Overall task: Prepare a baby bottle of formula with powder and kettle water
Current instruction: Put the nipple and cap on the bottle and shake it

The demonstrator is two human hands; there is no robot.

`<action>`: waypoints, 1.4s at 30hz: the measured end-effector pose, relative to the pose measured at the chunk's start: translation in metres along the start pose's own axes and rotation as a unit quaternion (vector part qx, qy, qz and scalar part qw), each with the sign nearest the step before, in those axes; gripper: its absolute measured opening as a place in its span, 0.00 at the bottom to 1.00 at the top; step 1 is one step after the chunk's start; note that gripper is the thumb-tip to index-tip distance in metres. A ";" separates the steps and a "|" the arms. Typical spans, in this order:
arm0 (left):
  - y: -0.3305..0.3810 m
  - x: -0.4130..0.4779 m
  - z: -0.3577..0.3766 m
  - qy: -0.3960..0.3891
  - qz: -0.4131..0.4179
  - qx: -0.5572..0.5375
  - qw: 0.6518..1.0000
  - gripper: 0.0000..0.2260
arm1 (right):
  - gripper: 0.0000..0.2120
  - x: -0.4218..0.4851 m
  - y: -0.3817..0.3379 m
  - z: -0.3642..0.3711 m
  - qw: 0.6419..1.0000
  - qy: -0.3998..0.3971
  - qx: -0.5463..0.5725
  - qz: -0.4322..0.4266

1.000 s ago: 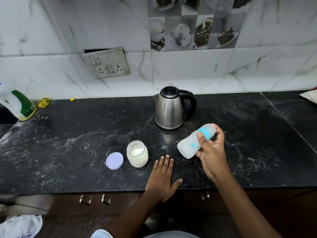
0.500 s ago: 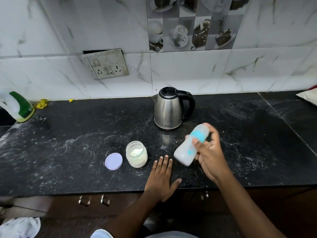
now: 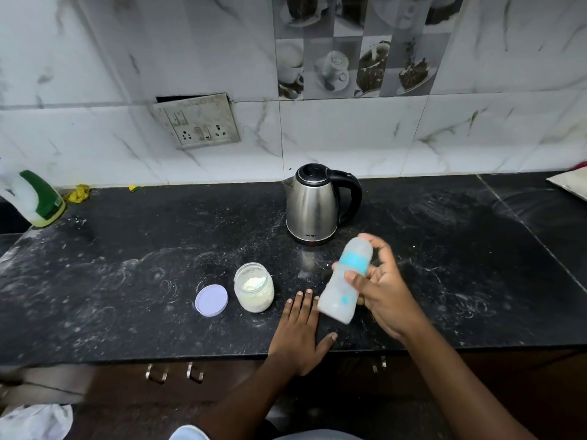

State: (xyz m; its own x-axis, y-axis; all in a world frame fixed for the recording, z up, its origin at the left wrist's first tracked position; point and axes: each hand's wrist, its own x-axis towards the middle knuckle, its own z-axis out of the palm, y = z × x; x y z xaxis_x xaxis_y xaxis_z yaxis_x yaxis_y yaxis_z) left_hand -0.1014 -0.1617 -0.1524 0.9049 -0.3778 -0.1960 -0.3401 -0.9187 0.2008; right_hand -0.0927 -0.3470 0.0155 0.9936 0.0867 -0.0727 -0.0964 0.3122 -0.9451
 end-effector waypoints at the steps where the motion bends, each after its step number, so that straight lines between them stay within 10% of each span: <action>1: 0.001 0.000 -0.001 -0.001 -0.001 0.000 1.000 0.42 | 0.33 0.001 -0.002 0.000 0.998 0.041 0.034 -0.020; 7: 0.002 -0.002 -0.003 -0.001 -0.001 0.001 1.000 0.42 | 0.33 0.000 -0.002 -0.002 1.000 -0.012 -0.013 0.004; 11: 0.002 -0.001 -0.004 -0.007 -0.005 0.001 1.000 0.42 | 0.35 0.006 -0.008 -0.003 0.991 0.092 0.094 -0.035; 16: 0.001 -0.002 -0.005 -0.009 0.002 -0.007 1.000 0.49 | 0.37 -0.001 -0.001 -0.004 0.995 -0.068 -0.069 0.016; 20: 0.003 -0.002 -0.005 -0.004 -0.004 -0.017 1.000 0.50 | 0.32 0.005 -0.011 -0.002 0.995 0.074 0.069 -0.012; 26: 0.002 0.000 -0.003 -0.001 -0.002 -0.009 1.000 0.49 | 0.34 0.005 -0.017 -0.008 0.994 -0.047 -0.089 0.034; 31: 0.002 -0.001 -0.002 0.000 -0.004 -0.017 1.000 0.49 | 0.31 0.011 -0.021 0.003 0.994 0.099 0.032 -0.033; 35: 0.002 -0.001 -0.001 0.002 -0.001 -0.016 1.000 0.49 | 0.33 0.005 -0.023 0.000 0.992 -0.058 -0.106 0.030; 42: 0.003 -0.002 -0.003 -0.002 -0.004 -0.014 1.000 0.50 | 0.30 0.009 -0.022 0.010 0.998 0.062 -0.013 -0.014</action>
State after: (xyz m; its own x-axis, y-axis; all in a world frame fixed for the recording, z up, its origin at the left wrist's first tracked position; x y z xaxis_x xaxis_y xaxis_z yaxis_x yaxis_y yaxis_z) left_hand -0.1035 -0.1628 -0.1486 0.9067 -0.3709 -0.2007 -0.3254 -0.9181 0.2263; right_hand -0.0820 -0.3434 0.0389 0.9957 -0.0393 -0.0835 -0.0686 0.2886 -0.9550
